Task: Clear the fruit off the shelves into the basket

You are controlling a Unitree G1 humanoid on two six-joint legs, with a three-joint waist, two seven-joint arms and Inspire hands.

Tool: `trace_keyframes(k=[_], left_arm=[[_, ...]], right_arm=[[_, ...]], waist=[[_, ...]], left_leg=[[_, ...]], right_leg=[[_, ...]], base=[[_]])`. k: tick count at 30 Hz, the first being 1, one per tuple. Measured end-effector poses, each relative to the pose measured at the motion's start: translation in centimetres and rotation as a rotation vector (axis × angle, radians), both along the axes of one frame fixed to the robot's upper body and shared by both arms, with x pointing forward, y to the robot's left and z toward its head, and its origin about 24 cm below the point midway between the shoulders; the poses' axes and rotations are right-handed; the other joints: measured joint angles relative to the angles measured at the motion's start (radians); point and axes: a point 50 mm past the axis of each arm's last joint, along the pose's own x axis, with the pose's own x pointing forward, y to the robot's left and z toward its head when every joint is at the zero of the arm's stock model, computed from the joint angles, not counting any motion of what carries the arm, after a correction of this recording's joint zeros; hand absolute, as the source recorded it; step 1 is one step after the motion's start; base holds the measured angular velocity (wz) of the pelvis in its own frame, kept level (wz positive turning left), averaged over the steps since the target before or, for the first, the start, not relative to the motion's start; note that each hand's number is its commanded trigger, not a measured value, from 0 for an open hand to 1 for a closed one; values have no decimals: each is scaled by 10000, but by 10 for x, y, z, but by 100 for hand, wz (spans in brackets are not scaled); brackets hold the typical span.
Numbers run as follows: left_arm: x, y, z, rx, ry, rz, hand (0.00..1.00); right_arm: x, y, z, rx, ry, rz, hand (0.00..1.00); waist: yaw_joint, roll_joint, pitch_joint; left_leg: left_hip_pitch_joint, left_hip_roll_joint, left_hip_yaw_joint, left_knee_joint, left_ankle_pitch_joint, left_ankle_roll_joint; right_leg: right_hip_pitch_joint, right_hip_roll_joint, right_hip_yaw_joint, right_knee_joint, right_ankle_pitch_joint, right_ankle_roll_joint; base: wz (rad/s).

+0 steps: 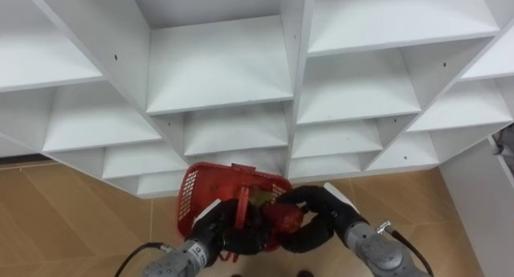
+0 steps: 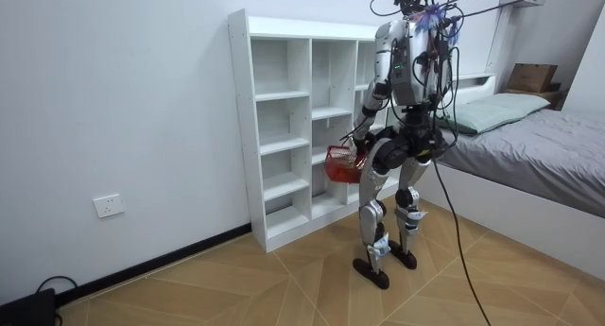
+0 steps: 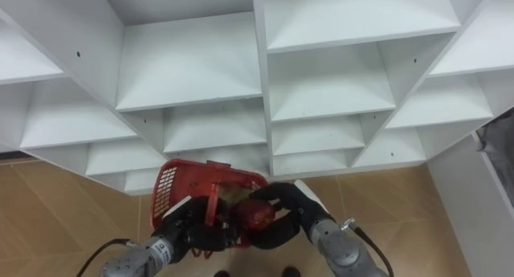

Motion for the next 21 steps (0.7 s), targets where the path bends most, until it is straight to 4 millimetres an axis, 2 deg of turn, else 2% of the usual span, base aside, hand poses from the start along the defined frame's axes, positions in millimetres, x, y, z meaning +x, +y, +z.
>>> trace_keyframes(k=[11,15,21], left_arm=[[4,-10,6,-589,-114,-706,100],[4,-19,8,-1008,-109,-1065,100],[5,-20,9,-1182,-144,-1249,100]], right_arm=[[-1,2,-2,-149,34,114,100],[-4,8,-6,-78,228,126,100],[-4,9,-7,-99,260,45,100]], waist=[[-58,-73,9],[-61,-82,11],[-86,-83,13]], left_leg=[[15,-1,19,-8,1,1],[17,5,24,-6,1,1],[15,7,34,-6,0,1]], right_leg=[[5,2,20,-7,1,1],[19,8,22,-26,8,8],[10,17,45,-33,9,9]], base=[[0],[0],[0]])
